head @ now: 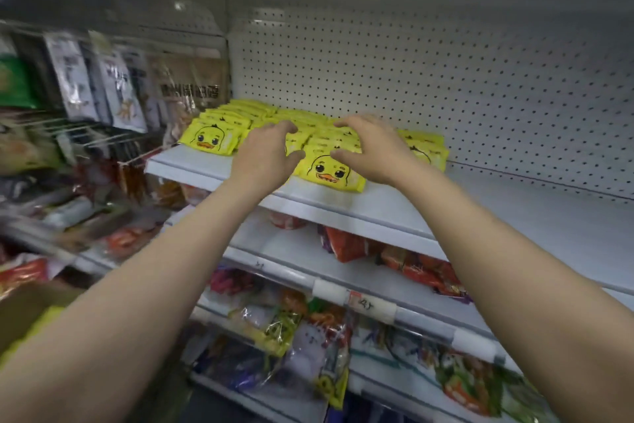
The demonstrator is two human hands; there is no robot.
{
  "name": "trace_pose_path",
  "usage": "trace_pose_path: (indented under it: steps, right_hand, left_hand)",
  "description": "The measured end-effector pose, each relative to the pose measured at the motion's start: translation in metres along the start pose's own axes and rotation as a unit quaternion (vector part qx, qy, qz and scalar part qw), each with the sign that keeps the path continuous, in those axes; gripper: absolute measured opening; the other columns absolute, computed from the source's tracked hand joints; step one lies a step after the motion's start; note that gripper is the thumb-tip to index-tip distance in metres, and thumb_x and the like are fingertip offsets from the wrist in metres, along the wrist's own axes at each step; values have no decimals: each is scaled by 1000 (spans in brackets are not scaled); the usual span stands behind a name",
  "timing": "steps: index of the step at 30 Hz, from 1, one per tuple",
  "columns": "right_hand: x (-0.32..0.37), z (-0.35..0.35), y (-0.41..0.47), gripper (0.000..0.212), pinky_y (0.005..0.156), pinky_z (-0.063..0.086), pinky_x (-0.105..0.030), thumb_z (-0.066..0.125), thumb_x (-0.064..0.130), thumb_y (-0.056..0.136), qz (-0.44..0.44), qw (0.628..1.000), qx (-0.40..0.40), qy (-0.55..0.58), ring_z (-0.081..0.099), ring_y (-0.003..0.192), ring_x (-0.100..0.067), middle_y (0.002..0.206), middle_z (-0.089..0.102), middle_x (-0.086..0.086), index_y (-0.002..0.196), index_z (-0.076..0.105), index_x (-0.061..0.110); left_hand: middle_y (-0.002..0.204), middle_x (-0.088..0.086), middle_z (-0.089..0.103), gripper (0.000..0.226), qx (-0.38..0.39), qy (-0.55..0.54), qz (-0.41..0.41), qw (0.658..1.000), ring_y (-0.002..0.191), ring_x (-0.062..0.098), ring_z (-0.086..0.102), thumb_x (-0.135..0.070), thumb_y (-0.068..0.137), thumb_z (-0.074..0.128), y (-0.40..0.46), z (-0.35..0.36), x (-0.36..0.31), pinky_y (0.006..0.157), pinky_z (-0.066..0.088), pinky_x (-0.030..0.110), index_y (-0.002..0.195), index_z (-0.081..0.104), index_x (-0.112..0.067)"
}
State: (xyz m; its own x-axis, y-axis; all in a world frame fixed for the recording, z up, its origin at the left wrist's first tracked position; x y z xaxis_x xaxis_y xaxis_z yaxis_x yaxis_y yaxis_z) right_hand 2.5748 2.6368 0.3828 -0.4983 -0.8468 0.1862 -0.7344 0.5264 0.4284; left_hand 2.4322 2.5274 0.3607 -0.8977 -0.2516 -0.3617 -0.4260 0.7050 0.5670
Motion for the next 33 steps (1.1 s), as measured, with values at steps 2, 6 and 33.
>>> trace_pose_path:
  steps: [2, 6, 33]
  right_hand:
    - [32, 10, -3, 56, 110, 36, -40, 65, 47, 87, -32, 999, 5, 11, 40, 136, -25, 144, 48, -2, 137, 49, 29]
    - [101, 36, 0, 56, 110, 36, -42, 64, 48, 86, -92, 995, 14, 33, 40, 135, -25, 144, 49, -2, 137, 49, 30]
    - [472, 453, 172, 58, 103, 39, -38, 62, 45, 91, -134, 950, 275, 67, 40, 134, -26, 146, 45, -1, 142, 43, 28]
  left_hand:
    - [120, 9, 62, 46, -12, 22, -10, 1000, 113, 32, 54, -39, 85, 65, -22, -23, 22, 89, 45, 42, 126, 55, -21]
    - [125, 10, 59, 46, -18, 82, -27, 996, 117, 34, 51, -39, 88, 60, -61, -65, 68, 94, 44, 46, 129, 52, -19]
    - [121, 13, 59, 49, 161, 125, -221, 954, 112, 38, 54, -38, 86, 63, -140, -89, 617, 90, 49, 46, 131, 52, -21]
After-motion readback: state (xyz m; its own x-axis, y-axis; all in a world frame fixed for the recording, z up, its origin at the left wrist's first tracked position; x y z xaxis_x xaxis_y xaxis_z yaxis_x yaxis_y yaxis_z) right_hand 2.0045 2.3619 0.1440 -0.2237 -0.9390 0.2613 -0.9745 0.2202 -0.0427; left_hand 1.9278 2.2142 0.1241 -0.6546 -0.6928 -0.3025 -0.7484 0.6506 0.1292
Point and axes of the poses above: each hand's wrist, its own y-axis towards the middle knuckle, its own z-axis out of the palm, x = y × z, the point moved 7 cm from there along y, towards the middle knuckle
